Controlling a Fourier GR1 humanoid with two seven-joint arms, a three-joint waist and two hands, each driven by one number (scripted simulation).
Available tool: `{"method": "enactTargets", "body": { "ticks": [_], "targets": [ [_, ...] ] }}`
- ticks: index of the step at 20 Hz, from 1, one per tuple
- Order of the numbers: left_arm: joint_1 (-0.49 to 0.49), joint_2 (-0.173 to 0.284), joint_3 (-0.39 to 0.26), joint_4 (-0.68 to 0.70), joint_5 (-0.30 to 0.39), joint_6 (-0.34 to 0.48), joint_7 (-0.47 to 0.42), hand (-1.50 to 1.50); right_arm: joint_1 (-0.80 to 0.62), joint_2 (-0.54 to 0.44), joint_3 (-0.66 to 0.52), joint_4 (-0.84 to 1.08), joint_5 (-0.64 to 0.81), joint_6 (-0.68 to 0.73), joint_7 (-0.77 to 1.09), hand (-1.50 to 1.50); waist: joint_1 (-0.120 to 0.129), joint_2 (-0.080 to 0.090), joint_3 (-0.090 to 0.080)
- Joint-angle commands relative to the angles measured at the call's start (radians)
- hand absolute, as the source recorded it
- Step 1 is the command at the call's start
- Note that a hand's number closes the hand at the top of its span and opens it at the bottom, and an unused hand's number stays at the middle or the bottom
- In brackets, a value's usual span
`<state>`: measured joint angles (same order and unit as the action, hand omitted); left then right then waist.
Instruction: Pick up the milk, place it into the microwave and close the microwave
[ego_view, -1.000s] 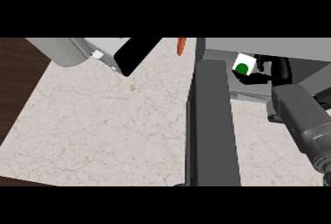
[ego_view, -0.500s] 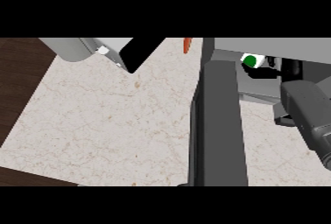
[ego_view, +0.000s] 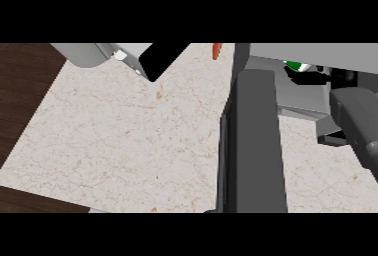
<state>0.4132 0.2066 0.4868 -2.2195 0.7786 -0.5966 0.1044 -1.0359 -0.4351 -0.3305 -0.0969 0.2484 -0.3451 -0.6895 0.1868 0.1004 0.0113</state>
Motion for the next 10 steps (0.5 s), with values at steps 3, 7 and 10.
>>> {"method": "enactTargets", "body": {
  "ticks": [3, 7, 10],
  "targets": [
    [-0.024, 0.014, 0.012, 0.017, -0.03, 0.006, 0.001, -1.5, -0.002, 0.0, 0.001, 0.006, 0.005, -0.009, -0.002, 1.5, 0.011, 0.007, 0.001],
    [-0.033, 0.034, 0.005, 0.021, -0.031, -0.001, 0.014, -1.5, -0.024, -0.011, -0.009, 0.004, -0.002, -0.007, 0.012, 1.5, 0.018, 0.009, 0.001],
    [-0.055, 0.033, 0.009, 0.03, -0.037, -0.003, -0.001, -1.5, -0.017, -0.013, -0.011, 0.007, -0.002, -0.009, 0.008, 1.5, 0.021, 0.016, 0.001]
  ]
}}
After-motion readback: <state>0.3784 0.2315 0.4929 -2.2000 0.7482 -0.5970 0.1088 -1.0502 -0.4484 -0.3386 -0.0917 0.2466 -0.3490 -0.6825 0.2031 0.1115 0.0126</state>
